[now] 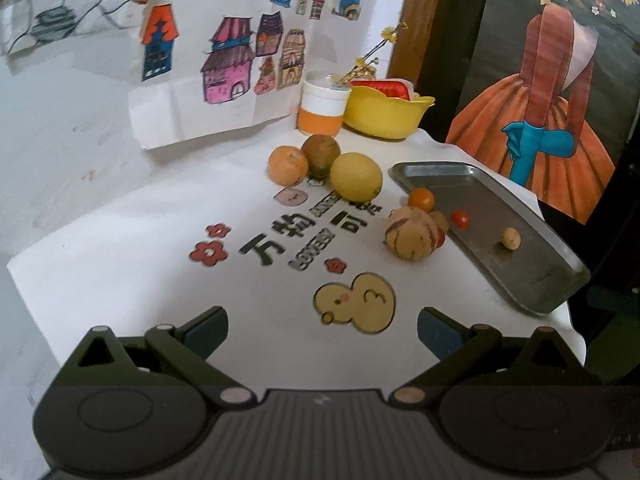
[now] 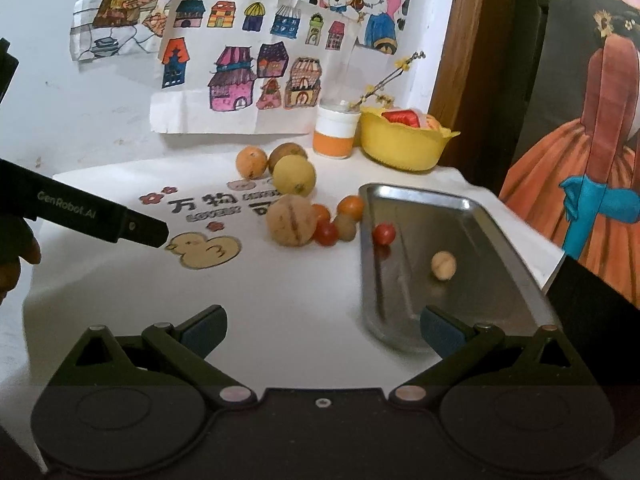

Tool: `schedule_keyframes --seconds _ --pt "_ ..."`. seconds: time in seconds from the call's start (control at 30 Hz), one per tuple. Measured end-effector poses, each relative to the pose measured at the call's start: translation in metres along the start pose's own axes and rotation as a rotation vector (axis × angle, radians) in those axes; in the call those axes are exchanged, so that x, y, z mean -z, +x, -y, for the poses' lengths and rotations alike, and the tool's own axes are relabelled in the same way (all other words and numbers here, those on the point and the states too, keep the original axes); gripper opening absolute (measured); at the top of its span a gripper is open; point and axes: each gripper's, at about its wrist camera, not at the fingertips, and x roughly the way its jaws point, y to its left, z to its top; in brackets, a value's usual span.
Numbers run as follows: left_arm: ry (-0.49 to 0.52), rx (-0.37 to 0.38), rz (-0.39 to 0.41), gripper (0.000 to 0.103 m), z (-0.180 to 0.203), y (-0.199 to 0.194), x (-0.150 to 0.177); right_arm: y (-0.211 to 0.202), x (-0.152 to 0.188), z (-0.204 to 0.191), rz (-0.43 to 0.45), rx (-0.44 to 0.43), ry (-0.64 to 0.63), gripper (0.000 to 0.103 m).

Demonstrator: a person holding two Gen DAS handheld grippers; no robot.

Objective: Organize fruits
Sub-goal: 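Grasp the large striped fruit with the left tool while the right tool grasps a red cherry tomato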

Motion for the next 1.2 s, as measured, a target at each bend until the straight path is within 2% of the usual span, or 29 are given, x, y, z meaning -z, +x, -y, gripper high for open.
schedule_keyframes --seconds 0.53,0.93,1.2 --pt "0.028 0.041 0.009 0.103 0.035 0.034 -0.03 0.031 -0.018 0.031 0.049 0.032 -0.078 0.102" --pt "0.026 0.077 0.002 0.103 0.05 0.07 -0.05 0.069 -0.032 0.037 0.069 0.038 -0.221 0.102" --pt "0.014 0.106 -0.033 0.103 0.051 0.094 -0.058 0.096 -0.037 0.038 0.044 0.011 -0.266 0.093"
